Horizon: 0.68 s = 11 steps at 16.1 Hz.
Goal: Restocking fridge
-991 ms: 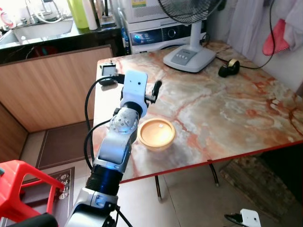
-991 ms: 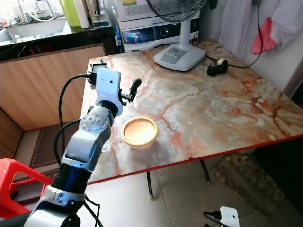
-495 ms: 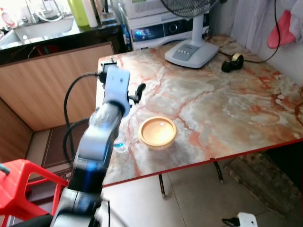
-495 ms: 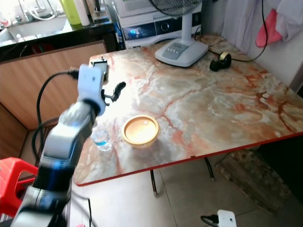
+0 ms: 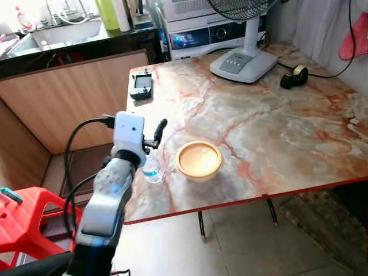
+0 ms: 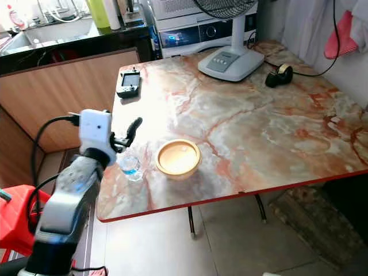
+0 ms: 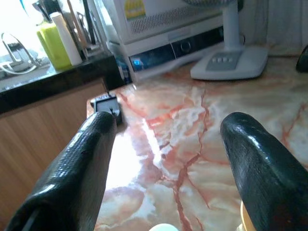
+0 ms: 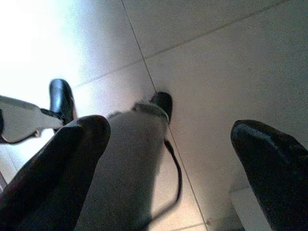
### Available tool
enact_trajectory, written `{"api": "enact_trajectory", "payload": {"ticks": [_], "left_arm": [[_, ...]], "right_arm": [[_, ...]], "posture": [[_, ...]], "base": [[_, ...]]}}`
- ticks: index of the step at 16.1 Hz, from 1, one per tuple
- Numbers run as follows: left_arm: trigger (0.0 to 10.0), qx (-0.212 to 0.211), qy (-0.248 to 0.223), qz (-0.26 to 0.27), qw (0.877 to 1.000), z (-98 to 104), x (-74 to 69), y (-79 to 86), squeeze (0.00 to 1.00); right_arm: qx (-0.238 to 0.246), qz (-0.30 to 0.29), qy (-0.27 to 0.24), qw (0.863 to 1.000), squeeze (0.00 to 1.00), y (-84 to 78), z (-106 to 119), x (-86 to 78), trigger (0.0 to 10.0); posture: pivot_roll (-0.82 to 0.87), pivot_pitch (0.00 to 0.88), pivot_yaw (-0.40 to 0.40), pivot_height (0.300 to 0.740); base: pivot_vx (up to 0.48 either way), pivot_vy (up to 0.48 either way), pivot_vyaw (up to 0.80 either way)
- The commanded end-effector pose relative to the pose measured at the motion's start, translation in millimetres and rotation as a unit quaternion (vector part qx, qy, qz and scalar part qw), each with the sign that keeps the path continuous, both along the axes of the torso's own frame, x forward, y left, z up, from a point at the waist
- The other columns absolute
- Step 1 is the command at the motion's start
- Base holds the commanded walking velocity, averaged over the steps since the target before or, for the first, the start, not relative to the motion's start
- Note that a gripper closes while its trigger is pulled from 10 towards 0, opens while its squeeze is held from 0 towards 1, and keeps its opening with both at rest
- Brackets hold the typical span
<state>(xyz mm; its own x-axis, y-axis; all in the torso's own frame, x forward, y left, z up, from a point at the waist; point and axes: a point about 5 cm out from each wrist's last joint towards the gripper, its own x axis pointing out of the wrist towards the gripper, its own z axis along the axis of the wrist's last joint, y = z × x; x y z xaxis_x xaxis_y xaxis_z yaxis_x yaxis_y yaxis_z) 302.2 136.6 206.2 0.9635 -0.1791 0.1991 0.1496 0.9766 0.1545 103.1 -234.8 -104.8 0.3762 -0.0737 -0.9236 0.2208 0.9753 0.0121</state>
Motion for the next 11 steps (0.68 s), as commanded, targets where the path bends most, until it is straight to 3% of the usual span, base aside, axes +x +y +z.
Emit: {"api": "enact_trajectory", "payload": {"ticks": [1,5,9,11], "left_arm": [[10.0,0.000,-0.018,0.003,1.000,10,-5.1,6.6,0.00],[10.0,-0.022,0.033,0.046,0.998,9,-15.3,21.0,0.00],[10.0,-0.002,0.081,0.038,0.996,12,-12.7,27.1,0.00],[10.0,-0.020,0.110,0.041,0.993,17,-8.2,29.7,0.00]], "right_arm": [[0.001,0.000,0.006,1.000,0.00,2.7,-2,-6.1,10.0],[-0.012,0.006,0.025,1.000,0.00,-6.3,-3,-22.9,10.0],[-0.023,0.026,0.036,0.999,0.00,-13.2,-3,-28.9,10.0],[-0.026,0.027,0.038,0.999,0.00,-16.1,-2,-30.8,10.0]], "posture": [[0.24,0.000,0.085,0.740],[0.25,0.004,0.044,0.740],[0.25,0.009,0.014,0.740],[0.23,0.003,-0.001,0.740]], "base": [[0.000,0.000,0.00],[0.000,0.000,0.00],[0.000,0.000,0.00],[0.000,0.000,0.00]]}}
